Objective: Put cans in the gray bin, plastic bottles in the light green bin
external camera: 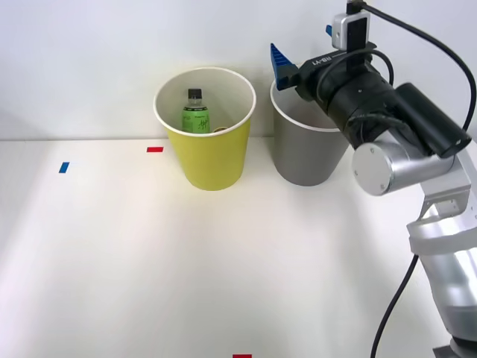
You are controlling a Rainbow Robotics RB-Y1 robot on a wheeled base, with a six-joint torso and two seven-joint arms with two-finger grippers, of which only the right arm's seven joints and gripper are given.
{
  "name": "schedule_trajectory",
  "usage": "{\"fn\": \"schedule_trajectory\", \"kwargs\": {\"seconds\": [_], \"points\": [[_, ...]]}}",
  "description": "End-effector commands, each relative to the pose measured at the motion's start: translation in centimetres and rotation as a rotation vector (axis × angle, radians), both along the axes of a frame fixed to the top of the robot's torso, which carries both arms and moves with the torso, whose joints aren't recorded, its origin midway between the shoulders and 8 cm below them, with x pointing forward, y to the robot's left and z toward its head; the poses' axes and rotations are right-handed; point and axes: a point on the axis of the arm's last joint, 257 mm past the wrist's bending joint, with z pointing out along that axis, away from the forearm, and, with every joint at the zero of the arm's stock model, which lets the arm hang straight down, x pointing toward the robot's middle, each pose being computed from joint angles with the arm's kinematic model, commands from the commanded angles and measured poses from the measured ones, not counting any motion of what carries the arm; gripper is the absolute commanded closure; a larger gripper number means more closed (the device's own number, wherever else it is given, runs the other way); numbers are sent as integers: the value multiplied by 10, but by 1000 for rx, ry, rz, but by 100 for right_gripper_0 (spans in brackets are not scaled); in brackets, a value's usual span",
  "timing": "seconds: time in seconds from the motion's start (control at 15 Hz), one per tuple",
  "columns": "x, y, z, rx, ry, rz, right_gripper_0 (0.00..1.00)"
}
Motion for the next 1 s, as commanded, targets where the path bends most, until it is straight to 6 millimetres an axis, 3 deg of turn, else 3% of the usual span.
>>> {"fn": "schedule_trajectory", "kwargs": {"seconds": [0.07,0.27,0.53,0.73,1.0], "points": [[-30,3,-15,125,-94,18,0],[-48,2,-4,152,-122,30,0],[-86,-1,-14,130,-126,50,0],[-116,-9,-40,120,-113,64,0],[-151,-23,-96,118,-66,58,0]]}}
